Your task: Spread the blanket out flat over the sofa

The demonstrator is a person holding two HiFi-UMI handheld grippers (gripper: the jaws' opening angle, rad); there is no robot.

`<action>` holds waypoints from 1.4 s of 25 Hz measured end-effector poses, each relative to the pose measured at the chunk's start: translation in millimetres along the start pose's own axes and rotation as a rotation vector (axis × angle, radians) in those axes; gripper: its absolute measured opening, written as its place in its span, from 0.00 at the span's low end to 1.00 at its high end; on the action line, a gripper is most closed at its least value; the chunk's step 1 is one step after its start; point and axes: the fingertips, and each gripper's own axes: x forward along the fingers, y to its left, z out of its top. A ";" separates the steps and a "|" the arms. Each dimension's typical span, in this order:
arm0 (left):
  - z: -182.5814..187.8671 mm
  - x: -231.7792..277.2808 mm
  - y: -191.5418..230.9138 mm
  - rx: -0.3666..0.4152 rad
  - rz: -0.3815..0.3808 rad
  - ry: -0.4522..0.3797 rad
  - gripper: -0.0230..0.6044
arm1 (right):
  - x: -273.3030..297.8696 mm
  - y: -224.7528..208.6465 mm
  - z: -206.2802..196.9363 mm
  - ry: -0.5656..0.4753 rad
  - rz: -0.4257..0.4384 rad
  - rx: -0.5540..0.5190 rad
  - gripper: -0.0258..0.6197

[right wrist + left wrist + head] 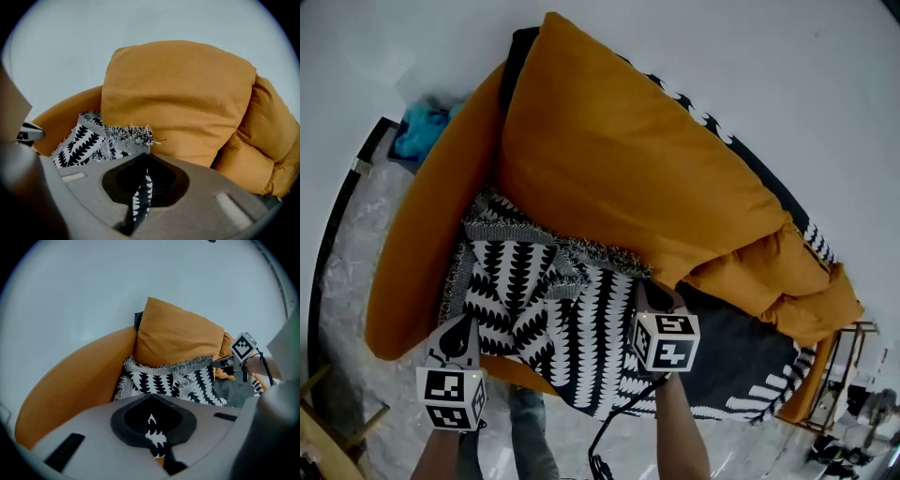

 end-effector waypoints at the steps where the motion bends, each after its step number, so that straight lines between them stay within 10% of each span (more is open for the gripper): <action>1: -1.0 -3.0 -0.2 -0.001 0.000 -0.003 0.04 | -3.1 1.4 0.2 -0.003 0.000 0.000 0.06; 35: 34.7 -131.9 30.4 -0.056 0.138 -0.162 0.04 | -120.0 80.8 50.3 -0.068 0.197 -0.094 0.06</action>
